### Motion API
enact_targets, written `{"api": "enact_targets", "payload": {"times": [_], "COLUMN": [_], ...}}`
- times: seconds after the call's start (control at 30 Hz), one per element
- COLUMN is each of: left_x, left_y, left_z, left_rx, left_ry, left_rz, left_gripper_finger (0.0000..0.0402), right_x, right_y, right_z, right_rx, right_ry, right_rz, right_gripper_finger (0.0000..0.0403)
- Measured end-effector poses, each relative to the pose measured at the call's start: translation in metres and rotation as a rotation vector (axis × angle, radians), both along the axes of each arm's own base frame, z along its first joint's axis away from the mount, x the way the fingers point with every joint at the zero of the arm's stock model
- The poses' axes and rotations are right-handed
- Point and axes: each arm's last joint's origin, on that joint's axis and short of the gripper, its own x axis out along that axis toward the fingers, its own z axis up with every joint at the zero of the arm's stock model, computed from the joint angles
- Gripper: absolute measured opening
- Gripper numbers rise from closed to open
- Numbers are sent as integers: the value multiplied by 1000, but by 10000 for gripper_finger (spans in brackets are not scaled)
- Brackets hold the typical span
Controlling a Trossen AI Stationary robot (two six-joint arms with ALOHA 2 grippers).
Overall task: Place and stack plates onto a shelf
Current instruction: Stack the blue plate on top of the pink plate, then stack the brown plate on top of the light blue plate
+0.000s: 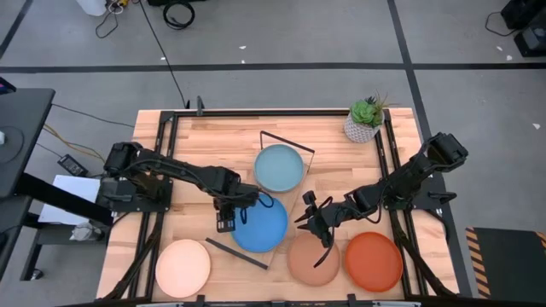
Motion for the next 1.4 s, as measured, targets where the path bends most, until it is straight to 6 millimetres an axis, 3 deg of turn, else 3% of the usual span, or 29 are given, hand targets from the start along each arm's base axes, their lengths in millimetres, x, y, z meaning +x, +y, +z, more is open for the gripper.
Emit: {"api": "enact_targets", "payload": {"times": [0.2,0.43,0.57,0.7,0.93,1.13,1.4], "left_x": [-5,17,28,35,35,32,29], "left_y": [1,-7,-9,-7,3,7,7], "left_z": [23,50,57,57,56,54,53], "left_rx": [-6,20,150,193,205,205,205], "left_ry": [-6,-367,-541,-600,-577,-537,-504], "left_rz": [9,-148,-248,-315,-307,-305,-309], "left_gripper_finger": [142,142,142,142,142,142,142], "right_x": [0,-11,-20,-30,-28,-24,-15], "right_y": [-1,7,12,11,-4,-4,1], "right_z": [0,17,7,-1,-6,-16,-36], "right_rx": [-5,104,117,125,304,359,343], "right_ry": [-1,121,239,353,486,534,587], "right_rz": [-11,-6,-31,-127,-281,-321,-375], "right_gripper_finger": [99,99,99,105,146,188,181]}}
